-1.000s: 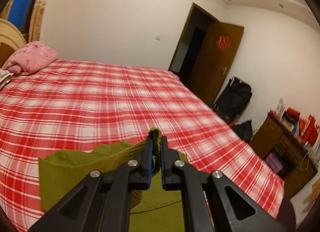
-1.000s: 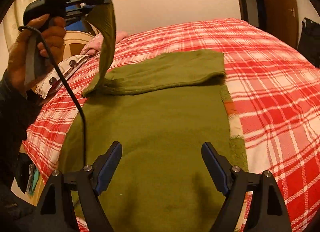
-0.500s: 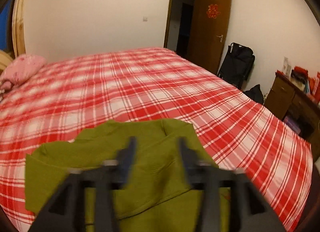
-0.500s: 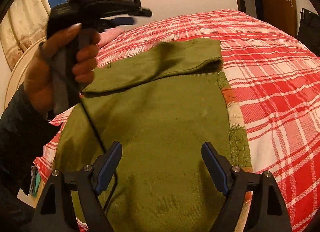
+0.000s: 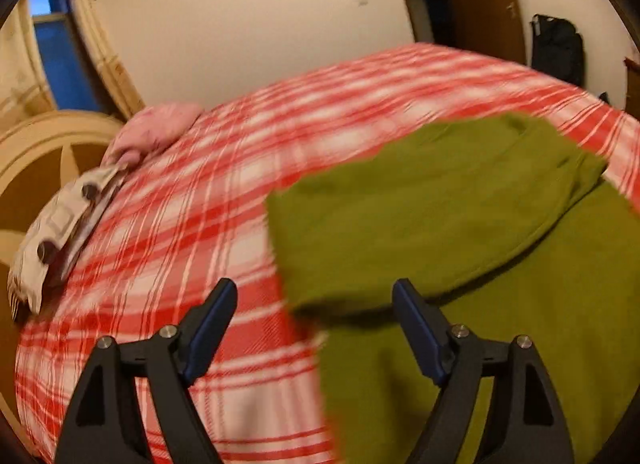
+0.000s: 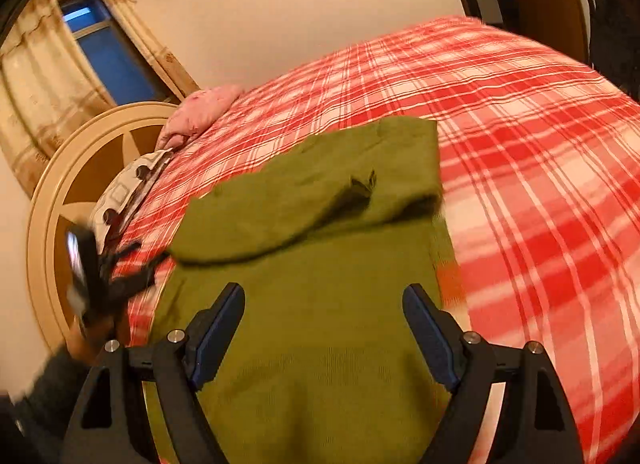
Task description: Fold small clothes
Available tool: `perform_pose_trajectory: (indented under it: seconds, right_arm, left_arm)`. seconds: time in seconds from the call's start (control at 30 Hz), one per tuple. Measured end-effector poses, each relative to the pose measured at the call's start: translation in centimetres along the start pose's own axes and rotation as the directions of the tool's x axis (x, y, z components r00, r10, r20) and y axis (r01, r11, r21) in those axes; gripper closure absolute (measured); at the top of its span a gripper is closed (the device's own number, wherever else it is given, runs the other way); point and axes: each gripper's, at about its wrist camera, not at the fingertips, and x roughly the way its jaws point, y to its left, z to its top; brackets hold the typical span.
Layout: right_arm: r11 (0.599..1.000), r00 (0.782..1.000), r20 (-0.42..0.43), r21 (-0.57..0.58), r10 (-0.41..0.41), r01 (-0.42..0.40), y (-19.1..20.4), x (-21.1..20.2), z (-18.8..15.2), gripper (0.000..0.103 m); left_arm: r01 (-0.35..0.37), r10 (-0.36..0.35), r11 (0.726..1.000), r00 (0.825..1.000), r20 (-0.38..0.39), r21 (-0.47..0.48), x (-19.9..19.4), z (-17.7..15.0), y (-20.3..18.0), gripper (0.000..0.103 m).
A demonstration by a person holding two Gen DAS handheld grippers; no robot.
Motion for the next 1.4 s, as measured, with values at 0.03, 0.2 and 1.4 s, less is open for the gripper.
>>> perform_pose_trajectory:
  seconds: [0.03, 0.2, 1.4]
  right_arm:
    - [0.999, 1.0, -0.018, 0.026, 0.023, -0.023, -0.2, 1.3, 1.2, 0.028]
    - [0.99, 0.993, -0.115, 0.139, 0.034, -0.018, -1.4, 8.2, 5.2, 0.036]
    - [0.974, 0.979, -0.102, -0.162, -0.177, 0.159, 2.3, 14.4, 5.6, 0.039]
  left_arm:
    - [-0.012, 0.011, 1.0, 1.0, -0.018, -0.009, 0.5, -0.3, 0.3, 0.02]
    - [-0.012, 0.006, 0.996, 0.998, -0.069, -0.083, 3.3, -1.0, 1.0, 0.019]
    - [-0.122, 0.105, 0.981, 0.988, -0.117, -0.148, 6.2, 0.6, 3.1, 0.002]
